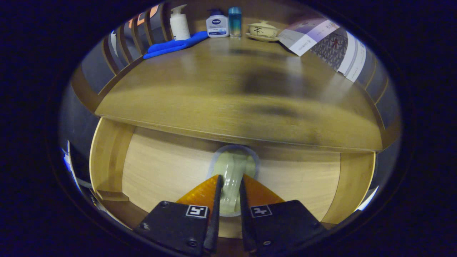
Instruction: Pull open the drawer, take out the items inside it, and place them on the countertop above the cabinet.
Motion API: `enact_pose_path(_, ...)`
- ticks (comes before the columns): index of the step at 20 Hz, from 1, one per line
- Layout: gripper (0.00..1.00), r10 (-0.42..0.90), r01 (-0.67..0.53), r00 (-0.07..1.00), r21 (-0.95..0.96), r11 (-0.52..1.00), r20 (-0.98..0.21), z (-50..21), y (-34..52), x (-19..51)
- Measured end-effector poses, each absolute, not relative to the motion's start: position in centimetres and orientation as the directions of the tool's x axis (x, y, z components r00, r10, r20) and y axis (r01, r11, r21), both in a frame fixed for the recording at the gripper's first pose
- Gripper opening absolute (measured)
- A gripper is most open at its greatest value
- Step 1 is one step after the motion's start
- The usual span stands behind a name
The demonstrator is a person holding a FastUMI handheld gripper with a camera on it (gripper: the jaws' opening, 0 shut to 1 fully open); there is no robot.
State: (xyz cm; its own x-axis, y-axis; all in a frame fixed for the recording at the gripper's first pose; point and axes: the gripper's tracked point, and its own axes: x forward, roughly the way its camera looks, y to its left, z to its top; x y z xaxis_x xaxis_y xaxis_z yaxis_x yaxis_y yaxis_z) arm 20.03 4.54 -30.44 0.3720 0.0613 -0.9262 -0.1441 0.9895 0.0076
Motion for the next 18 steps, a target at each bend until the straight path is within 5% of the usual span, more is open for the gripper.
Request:
enact_pose_path(3, 0.20, 0.087, -0.158, 0.362, 0.031, 0.987, -0.928, -30.4, 4.7, 19.3)
enact_pose_path(18, 0.20, 0.166, -0.239, 0.484, 0.053, 0.970, -0.859, -20.6, 4.5, 14.9)
